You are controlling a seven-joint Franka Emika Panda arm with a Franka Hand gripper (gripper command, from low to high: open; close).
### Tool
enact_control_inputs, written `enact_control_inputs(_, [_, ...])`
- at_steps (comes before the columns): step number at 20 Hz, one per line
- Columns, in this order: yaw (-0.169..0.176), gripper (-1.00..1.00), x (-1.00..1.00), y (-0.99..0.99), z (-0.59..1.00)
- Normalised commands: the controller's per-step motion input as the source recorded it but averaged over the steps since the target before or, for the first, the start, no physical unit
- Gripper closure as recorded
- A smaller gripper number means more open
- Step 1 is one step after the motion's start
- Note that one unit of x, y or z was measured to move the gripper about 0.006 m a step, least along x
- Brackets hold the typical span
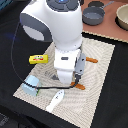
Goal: Interact with the objects in diverse but meaningful ways.
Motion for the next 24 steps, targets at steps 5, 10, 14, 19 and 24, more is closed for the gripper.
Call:
enact_control_inputs(5, [-0.010, 1.00, 0.29, 0.01, -0.13])
enact_control_inputs(10, [-0.008, 1.00, 0.37, 0.06, 0.05])
enact_control_inputs(14, [-0.008, 1.00, 0.50, 0.30, 0.70])
enact_control_inputs(19, [0.000, 1.00, 0.45, 0.37, 0.69])
enact_control_inputs(24, [0.001, 1.00, 0.37, 0.51, 0.98])
